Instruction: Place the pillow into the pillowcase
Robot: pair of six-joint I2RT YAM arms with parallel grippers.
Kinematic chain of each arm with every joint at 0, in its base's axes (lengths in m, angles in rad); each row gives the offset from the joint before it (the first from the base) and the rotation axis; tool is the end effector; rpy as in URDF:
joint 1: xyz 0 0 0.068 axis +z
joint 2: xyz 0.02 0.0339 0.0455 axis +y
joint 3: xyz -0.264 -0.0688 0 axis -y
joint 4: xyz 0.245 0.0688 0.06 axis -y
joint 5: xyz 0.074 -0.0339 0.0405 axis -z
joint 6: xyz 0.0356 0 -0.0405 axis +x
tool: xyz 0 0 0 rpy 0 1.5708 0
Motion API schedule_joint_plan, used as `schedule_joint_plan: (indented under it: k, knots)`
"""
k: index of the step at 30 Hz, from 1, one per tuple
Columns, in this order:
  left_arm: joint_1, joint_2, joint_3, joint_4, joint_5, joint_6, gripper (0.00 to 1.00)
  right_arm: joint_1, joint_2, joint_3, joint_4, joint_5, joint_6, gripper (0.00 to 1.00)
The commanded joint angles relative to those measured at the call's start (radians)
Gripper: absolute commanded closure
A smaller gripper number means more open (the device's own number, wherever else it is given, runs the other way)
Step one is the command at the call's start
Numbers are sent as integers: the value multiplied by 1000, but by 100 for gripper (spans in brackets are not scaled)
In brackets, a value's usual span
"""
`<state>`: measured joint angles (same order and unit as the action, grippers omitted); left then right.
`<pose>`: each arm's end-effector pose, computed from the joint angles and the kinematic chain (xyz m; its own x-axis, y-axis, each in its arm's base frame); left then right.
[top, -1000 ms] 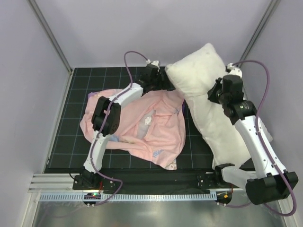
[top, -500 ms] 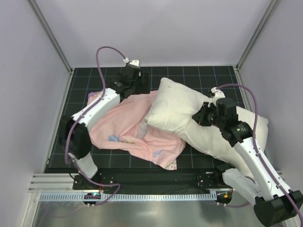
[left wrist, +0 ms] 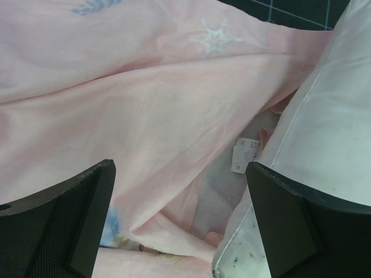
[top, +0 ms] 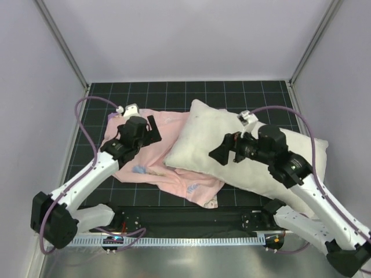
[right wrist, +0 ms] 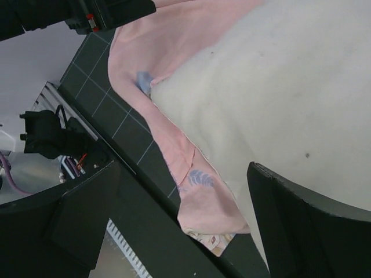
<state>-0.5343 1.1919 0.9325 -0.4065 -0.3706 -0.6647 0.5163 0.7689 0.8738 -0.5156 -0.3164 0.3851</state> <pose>0.2293 -0.1207 0.2877 -0.5601 -0.3367 -0.7570 -0.1473 0.9396 -0.3089 0.1393 0.0918 0.3393 -0.5912 0.0749 -0.8030 -0.5343 0.7095 0.4595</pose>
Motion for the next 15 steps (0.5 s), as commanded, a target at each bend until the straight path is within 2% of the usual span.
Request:
schedule_joint_plan:
  k: [1,4,7,8,13,14,15]
  knots:
    - [5,-135,-75,104,-128,-33,0,147,148,102,69,109,-40,0]
    - [13,-185,-75,29,-151,-35,0,253,260,180,97,236,-32,0]
    - [20,-198,-66,-33,-140,-29,0,326,456,320,75,365,-45,0]
    - [22,-195,-60,-52,-134,-27,0,355,560,361,59,461,-57,1]
    - [25,-204,-63,-98,-107,-24,0,376,867,583,-66,724,-52,0]
    - [25,-212,-67,-100,-100,-21,0,378,921,614,-101,851,-7,0]
    - [25,-213,-73,-98,-93,-15,0,378,1016,679,-213,917,27,0]
